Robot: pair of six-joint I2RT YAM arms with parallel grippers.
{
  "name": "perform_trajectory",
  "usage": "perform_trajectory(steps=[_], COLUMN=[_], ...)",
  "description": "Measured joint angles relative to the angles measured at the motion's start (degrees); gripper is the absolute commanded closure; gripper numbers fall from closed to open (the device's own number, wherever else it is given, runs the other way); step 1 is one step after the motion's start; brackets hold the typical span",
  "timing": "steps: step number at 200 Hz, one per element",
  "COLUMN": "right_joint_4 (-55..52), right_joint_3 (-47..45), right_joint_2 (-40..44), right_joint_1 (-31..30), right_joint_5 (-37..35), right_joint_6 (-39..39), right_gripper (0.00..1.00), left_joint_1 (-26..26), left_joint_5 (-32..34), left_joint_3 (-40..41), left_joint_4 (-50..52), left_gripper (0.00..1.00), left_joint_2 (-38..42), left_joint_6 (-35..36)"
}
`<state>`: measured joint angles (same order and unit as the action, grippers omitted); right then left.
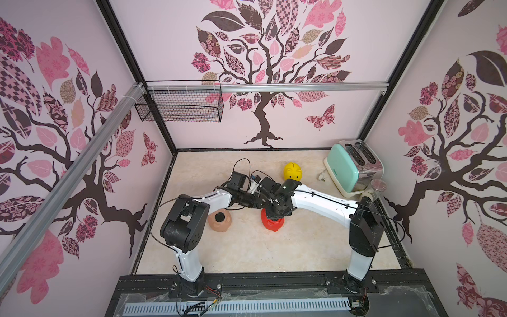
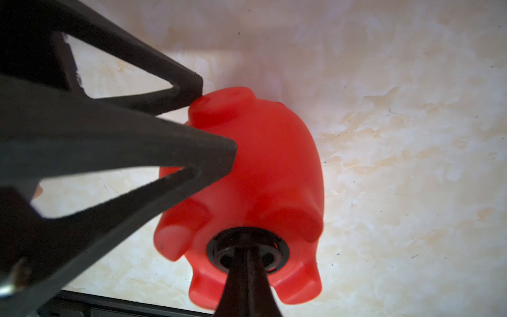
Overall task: Close piggy banks
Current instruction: Screw the knob on the piggy bank.
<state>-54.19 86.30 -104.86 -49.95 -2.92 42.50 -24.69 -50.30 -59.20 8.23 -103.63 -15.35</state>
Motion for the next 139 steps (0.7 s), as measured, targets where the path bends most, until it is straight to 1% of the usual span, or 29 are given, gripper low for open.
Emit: perform_trajectory(steps=[58,114,139], right_joint_4=[-0.7,-1.2,-2.8], right_joint_3=[0.5,0.9,2.5], right_joint_2=[0.0,-0.2,-1.3], right_joint_1=[1.8,3.1,3.3], right_joint_5=[4.1,7.0,7.5], right_joint_6=[1.3,2.4,2.5], right_gripper=[1.0,1.0,1.0], left_joint_1=[0.0,0.0,0.0], left_joint_5=[0.0,0.1,0.1], left_joint_3=[0.0,0.0,-0.1], left_joint_4=[0.0,0.1,0.2], left_gripper=[0.45,0.45,0.45], left_joint_2=[0.0,0.0,0.0], left_joint_6=[0.3,0.4,0.4])
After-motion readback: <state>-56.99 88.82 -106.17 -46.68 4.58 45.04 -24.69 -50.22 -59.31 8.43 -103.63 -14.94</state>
